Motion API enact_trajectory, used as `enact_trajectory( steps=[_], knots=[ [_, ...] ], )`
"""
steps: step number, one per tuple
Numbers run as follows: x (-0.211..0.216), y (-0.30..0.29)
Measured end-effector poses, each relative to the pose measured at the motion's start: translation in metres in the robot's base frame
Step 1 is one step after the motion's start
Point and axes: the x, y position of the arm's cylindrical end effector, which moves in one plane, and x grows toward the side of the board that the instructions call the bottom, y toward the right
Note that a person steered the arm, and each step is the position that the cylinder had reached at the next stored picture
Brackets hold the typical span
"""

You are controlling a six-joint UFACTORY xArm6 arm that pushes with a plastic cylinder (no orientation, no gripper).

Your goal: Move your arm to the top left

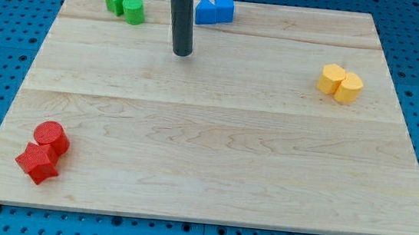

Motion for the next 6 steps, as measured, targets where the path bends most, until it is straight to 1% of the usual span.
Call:
enact_trajectory(
  steps=[1, 2, 3, 4, 5, 6],
  knots=[
    [0.026, -0.034],
    [0.026, -0.117],
    [-0.006, -0.210],
    [-0.064, -0.246],
    [-0.111, -0.228],
    [-0.143, -0.171]
  ],
)
